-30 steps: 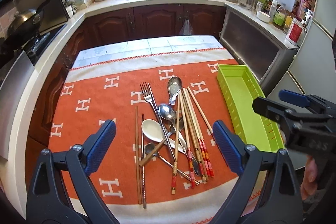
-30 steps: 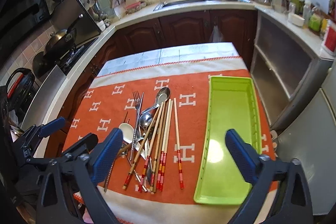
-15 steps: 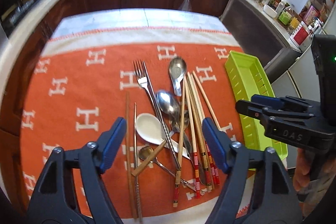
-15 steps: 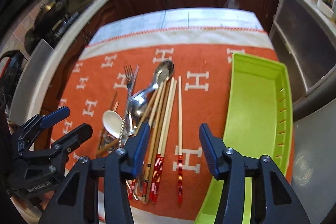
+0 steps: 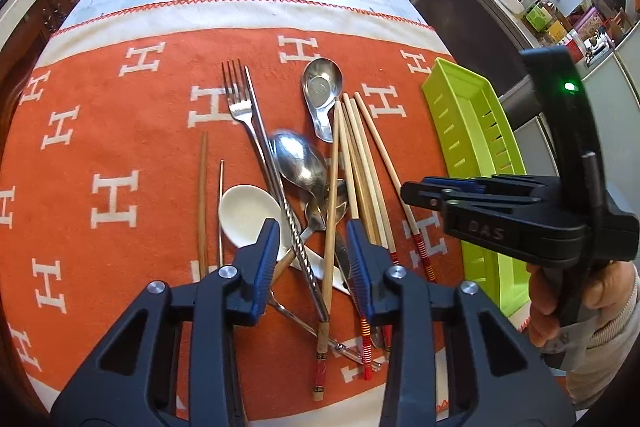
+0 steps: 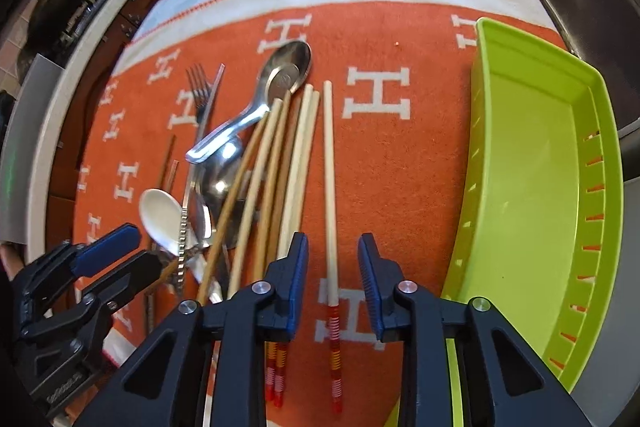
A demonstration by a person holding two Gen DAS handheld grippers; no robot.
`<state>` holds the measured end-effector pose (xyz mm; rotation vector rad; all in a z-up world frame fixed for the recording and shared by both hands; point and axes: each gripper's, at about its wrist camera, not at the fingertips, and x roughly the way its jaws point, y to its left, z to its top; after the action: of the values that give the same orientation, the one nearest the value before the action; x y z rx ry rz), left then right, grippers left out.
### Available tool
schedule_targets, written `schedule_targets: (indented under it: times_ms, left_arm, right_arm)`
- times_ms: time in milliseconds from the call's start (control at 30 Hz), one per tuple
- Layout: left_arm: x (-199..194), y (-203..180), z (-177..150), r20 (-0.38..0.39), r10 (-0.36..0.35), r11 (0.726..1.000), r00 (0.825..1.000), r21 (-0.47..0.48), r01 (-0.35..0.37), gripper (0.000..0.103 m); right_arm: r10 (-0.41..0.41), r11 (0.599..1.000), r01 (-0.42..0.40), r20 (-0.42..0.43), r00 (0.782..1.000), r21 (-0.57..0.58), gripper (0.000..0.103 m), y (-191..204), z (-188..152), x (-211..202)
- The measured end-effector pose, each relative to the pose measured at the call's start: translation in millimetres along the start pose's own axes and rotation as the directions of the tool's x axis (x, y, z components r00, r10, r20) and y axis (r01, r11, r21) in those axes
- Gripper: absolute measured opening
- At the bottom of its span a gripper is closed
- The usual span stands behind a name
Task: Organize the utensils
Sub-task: 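Lower the right tool onto the pile and grasp a red-banded chopstick, then carry the chopstick with the right tool into the green tray and open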
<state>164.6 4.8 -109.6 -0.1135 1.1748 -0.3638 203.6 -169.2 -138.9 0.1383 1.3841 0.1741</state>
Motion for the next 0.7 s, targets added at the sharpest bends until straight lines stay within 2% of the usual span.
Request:
schedule_targets:
  times_ms: [267,367,433,467,500,567,700]
  left_arm:
    - [2.7,-2.9,-1.1,-0.013,0.000,1.000,1.000,-0.005,0.000,0.031]
    - [2.5,-4.4,-2.4,-0.015,0.000,1.000,1.000,0.002,0.000,0.031]
    - [2.3,-6.7,-3.3,-0.016,0.003,1.000,1.000,0.011,-0.003,0.031]
    - [2.4,-8.0,-3.6,-0.017,0.006,1.000,1.000,0.016,-0.006,0.031]
    - [2.4,-9.9,-3.9,-0.020,0.006,1.000,1.000,0.021,-0.006,0.028]
    - [2.8,-12.5,-4.2,-0.027,0.004,1.000,1.000,0.028,-0.003,0.020]
    - [2.5,-19.1,-3.6,-0.037,-0.011,0.999,0.999,0.035,0.012,0.014]
  right_arm:
    - [-0.046,0.998,0.044,-0.046,0.998,-0.045,0.021,11.7,6.3,21.8]
    - [-0.075,0.994,0.072,-0.030,0.997,-0.079,0.021,19.5,3.9,22.4]
    - [-0.089,0.992,0.087,-0.014,0.996,-0.095,0.017,23.9,3.4,24.0]
    - [-0.102,0.990,0.101,-0.003,0.995,-0.102,0.008,24.6,-0.2,22.6]
    - [-0.102,0.989,0.102,0.003,0.995,-0.105,0.006,23.5,-2.2,21.8]
    - [-0.079,0.993,0.080,0.010,0.997,-0.083,0.006,19.4,-5.0,20.1]
    - [-0.005,1.000,0.005,0.024,1.000,-0.007,0.005,1.5,-11.0,5.5]
